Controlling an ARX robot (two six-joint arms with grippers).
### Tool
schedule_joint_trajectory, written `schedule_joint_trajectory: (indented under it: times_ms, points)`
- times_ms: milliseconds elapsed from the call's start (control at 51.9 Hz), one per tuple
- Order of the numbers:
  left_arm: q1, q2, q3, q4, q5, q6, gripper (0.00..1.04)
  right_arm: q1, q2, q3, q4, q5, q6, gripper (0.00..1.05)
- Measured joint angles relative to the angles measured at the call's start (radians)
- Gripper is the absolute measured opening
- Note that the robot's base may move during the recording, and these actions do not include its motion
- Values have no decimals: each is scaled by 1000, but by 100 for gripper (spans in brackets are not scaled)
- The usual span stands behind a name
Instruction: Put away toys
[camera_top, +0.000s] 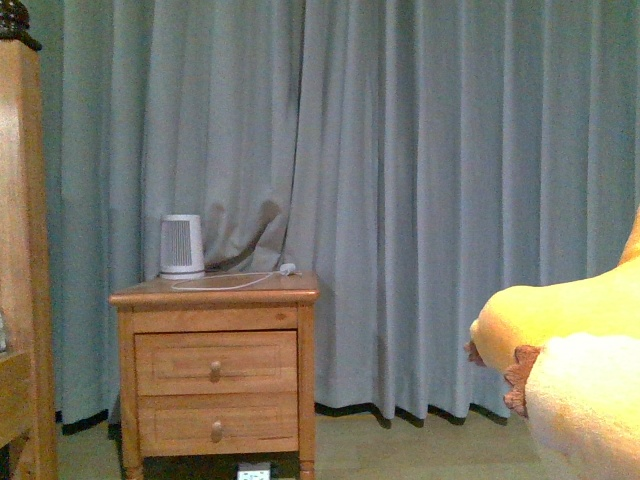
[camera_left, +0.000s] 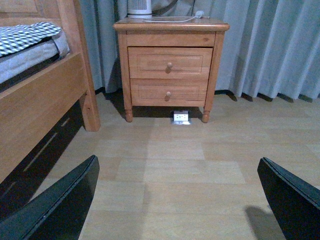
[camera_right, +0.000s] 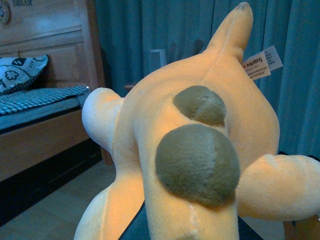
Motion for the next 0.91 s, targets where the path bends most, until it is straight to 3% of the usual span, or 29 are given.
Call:
schedule_joint_trajectory:
  times_ms: [905]
  points:
    - [0,0,0,0,0,0,98,0,0,0,0,0,0,7]
